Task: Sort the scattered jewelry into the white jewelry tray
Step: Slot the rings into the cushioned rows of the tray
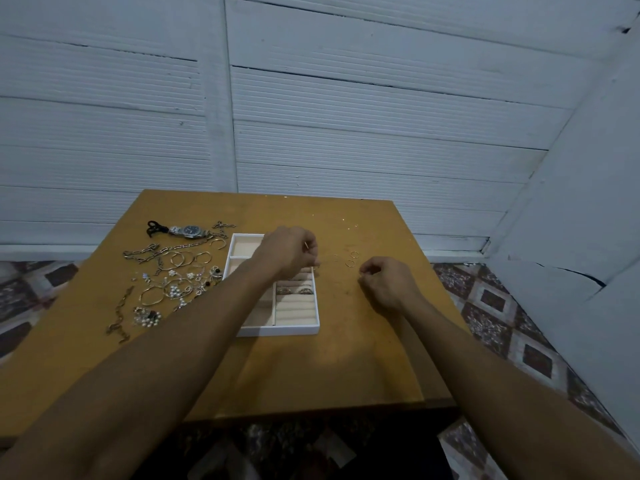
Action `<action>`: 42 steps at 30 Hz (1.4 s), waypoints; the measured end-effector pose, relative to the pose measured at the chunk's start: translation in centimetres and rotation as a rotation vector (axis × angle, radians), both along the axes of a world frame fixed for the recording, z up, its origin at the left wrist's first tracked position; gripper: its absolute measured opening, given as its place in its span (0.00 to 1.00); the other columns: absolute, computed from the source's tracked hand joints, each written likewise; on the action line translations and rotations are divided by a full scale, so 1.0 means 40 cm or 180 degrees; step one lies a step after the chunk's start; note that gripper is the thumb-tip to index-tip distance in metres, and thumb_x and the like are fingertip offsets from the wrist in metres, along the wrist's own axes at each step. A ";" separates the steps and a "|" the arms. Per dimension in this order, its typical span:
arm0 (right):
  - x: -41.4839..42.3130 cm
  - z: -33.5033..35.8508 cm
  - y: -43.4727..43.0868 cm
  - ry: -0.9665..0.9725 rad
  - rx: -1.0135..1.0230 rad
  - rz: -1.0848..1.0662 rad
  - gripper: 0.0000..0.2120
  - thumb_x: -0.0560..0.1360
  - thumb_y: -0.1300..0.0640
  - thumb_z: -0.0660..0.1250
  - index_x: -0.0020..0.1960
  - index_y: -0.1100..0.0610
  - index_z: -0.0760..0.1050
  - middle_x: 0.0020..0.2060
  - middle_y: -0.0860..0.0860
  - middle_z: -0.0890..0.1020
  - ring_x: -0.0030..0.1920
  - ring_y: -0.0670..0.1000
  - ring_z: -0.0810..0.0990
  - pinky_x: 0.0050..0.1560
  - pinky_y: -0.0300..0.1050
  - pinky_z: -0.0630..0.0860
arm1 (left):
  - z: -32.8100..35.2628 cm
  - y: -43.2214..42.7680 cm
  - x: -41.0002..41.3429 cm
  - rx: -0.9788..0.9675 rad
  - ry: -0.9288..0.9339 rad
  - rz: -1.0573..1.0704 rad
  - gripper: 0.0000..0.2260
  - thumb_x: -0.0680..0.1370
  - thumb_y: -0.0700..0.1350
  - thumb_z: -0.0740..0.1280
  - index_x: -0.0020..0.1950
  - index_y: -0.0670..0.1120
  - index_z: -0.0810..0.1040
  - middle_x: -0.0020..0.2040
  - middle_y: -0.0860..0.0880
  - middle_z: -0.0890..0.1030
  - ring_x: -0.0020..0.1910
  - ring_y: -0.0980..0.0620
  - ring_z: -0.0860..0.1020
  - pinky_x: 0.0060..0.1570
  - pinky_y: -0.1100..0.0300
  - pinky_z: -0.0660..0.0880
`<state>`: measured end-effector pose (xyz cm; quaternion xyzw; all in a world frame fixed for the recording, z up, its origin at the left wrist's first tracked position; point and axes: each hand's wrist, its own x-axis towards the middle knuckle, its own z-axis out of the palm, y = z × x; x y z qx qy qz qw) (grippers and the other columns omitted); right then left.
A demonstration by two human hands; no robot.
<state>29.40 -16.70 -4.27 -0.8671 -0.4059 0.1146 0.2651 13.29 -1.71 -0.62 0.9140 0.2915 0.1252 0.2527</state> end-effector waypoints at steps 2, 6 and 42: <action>0.000 0.001 0.021 -0.0045 -0.0021 -0.0005 0.12 0.78 0.54 0.66 0.60 0.55 0.77 0.55 0.51 0.80 0.52 0.49 0.76 0.50 0.40 0.71 | 0.002 0.007 -0.037 -0.0041 -0.0005 0.0000 0.05 0.73 0.46 0.74 0.40 0.50 0.80 0.36 0.57 0.80 0.39 0.56 0.77 0.36 0.63 0.70; -0.004 0.010 0.065 -0.0180 -0.0192 0.0119 0.16 0.79 0.52 0.64 0.64 0.55 0.75 0.58 0.53 0.80 0.54 0.53 0.78 0.57 0.46 0.75 | -0.002 0.016 -0.110 -0.0008 0.0066 0.0070 0.04 0.72 0.46 0.75 0.44 0.48 0.83 0.39 0.54 0.80 0.40 0.57 0.77 0.36 0.65 0.69; -0.159 0.086 0.033 0.0883 0.0960 0.0205 0.02 0.73 0.70 0.68 0.43 0.66 0.79 0.32 0.54 0.79 0.30 0.47 0.77 0.30 0.31 0.75 | -0.076 -0.067 -0.208 0.0631 -0.0169 0.0021 0.08 0.77 0.50 0.68 0.53 0.51 0.84 0.48 0.51 0.81 0.48 0.52 0.76 0.44 0.56 0.74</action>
